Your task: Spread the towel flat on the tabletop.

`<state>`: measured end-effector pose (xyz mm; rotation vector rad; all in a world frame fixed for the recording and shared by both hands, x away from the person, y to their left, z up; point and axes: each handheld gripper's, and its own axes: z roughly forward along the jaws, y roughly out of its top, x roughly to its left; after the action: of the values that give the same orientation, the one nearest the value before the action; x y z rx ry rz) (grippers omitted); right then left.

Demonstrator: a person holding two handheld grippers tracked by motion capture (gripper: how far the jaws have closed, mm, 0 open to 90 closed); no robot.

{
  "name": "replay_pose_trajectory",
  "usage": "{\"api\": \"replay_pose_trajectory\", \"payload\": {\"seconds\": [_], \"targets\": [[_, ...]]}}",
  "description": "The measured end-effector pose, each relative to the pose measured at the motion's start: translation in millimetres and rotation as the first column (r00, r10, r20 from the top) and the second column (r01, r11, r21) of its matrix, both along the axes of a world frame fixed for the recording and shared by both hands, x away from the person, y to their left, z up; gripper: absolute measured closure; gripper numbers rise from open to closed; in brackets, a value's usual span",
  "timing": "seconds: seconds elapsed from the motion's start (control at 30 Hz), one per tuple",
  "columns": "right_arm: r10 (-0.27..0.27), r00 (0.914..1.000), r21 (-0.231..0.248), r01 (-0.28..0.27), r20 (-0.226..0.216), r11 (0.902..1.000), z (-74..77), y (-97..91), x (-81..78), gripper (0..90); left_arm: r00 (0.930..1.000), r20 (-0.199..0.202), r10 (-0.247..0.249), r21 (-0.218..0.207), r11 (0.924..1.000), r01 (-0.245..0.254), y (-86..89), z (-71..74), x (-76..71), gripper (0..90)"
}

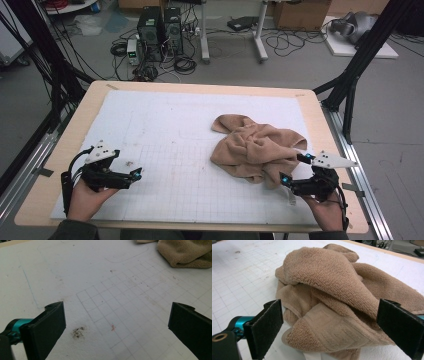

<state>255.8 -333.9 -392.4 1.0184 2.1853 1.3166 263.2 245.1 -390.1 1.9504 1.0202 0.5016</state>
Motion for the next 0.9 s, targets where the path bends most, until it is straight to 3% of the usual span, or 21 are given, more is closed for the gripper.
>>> {"api": "replay_pose_trajectory", "payload": {"seconds": [0.73,0.9], "targets": [[-0.001,1.0000,0.001,0.001,0.002,1.0000,0.0,-0.2,-3.7,6.4,1.0000,0.003,-0.008,-0.002,1.0000,0.008,0.4,-0.5,-5.2,1.8],[0.001,0.9999,-0.005,-0.001,0.013,1.0000,6.5,3.6,-3.0,6.4,0.9999,0.000,-0.015,-0.003,0.9999,0.015,-2.2,-1.2,-5.2,1.8]]}}
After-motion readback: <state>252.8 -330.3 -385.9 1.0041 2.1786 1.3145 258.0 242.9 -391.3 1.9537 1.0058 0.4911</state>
